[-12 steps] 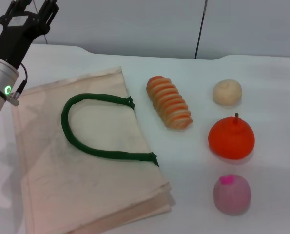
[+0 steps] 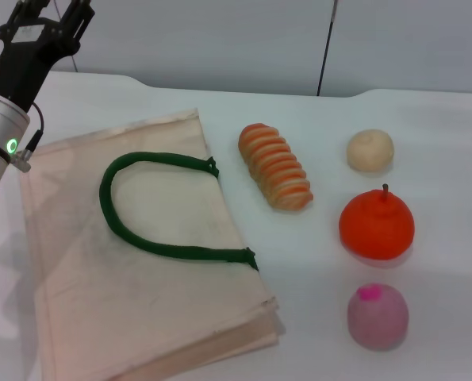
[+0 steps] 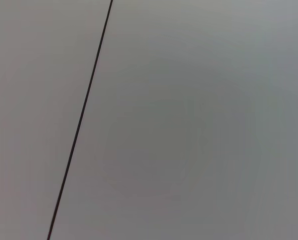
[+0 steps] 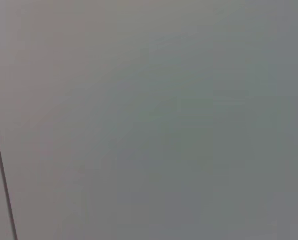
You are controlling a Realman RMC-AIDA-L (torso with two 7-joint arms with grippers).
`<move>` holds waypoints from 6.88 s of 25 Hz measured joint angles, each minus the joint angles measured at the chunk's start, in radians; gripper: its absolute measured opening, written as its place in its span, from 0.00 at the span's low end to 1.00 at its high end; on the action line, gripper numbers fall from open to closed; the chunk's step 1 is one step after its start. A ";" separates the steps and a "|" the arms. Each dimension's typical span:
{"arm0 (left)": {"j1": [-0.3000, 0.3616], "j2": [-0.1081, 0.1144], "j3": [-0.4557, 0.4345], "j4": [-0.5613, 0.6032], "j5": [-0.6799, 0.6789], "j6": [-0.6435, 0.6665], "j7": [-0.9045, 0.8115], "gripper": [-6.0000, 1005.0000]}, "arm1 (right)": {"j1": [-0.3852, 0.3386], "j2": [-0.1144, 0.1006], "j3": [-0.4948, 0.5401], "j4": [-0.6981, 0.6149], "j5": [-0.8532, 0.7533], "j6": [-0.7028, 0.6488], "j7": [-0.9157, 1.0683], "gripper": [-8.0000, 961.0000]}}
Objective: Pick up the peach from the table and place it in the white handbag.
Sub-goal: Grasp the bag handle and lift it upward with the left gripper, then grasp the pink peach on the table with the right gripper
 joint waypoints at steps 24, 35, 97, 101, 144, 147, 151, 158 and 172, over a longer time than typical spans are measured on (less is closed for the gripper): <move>-0.197 0.092 0.014 -0.694 0.896 0.155 -1.145 0.64 | -0.015 -0.003 0.000 -0.007 -0.002 -0.004 0.001 0.93; -0.300 0.100 0.015 -0.738 1.334 0.191 -1.188 0.62 | -0.019 -0.005 0.000 -0.009 0.002 -0.005 0.001 0.93; -0.217 0.156 0.015 -0.488 1.063 0.302 -0.966 0.13 | -0.016 -0.003 0.000 -0.009 -0.002 -0.014 0.003 0.93; -0.176 0.186 0.015 -0.488 0.863 0.500 -0.844 0.13 | -0.016 -0.004 0.000 -0.009 -0.001 -0.014 0.003 0.93; -0.219 0.267 0.017 -0.605 0.910 0.726 -0.980 0.14 | -0.158 -0.169 -0.076 -0.516 -1.084 0.464 0.953 0.93; -0.223 0.267 0.017 -0.605 0.910 0.726 -0.980 0.14 | -0.138 -0.157 -0.077 -0.530 -1.196 0.490 0.952 0.93; -0.225 0.267 0.017 -0.605 0.910 0.726 -0.981 0.14 | -0.116 -0.138 -0.077 -0.531 -1.296 0.502 0.951 0.93; -0.221 0.265 0.017 -0.604 0.910 0.723 -0.982 0.14 | -0.096 -0.125 -0.078 -0.532 -1.356 0.573 0.930 0.93; -0.214 0.263 0.017 -0.604 0.912 0.721 -0.982 0.14 | -0.033 -0.063 -0.150 -0.532 -1.502 0.597 0.929 0.91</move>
